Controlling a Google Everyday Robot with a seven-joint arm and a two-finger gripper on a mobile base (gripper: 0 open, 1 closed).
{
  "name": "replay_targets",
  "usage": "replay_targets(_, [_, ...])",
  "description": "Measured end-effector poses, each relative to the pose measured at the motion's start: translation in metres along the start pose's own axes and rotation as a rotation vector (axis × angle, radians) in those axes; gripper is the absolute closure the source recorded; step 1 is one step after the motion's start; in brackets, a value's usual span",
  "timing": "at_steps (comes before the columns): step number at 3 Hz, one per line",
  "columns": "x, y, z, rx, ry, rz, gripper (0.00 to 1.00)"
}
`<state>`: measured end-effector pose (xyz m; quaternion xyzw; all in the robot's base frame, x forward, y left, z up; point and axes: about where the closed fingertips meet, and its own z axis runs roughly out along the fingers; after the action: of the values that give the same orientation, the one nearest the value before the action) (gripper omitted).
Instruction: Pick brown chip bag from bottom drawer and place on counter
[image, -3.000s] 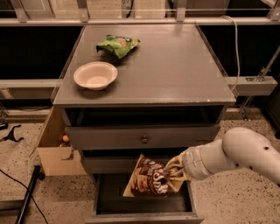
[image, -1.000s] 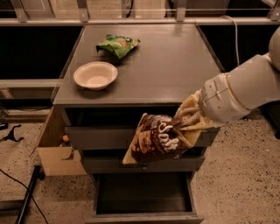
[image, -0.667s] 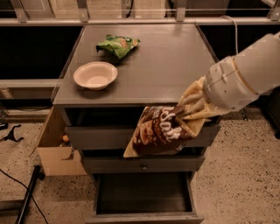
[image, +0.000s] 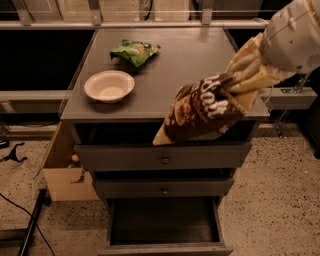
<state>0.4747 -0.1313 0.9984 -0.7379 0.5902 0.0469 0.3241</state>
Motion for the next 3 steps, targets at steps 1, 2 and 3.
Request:
replay_targets(1, [0.004,-0.031,-0.025,0.066,0.014,0.022,1.0])
replay_targets(2, [0.017,-0.066,-0.014,0.126,0.026,0.025,1.0])
replay_targets(3, [0.025,-0.082,0.006,0.14,0.053,0.018,1.0])
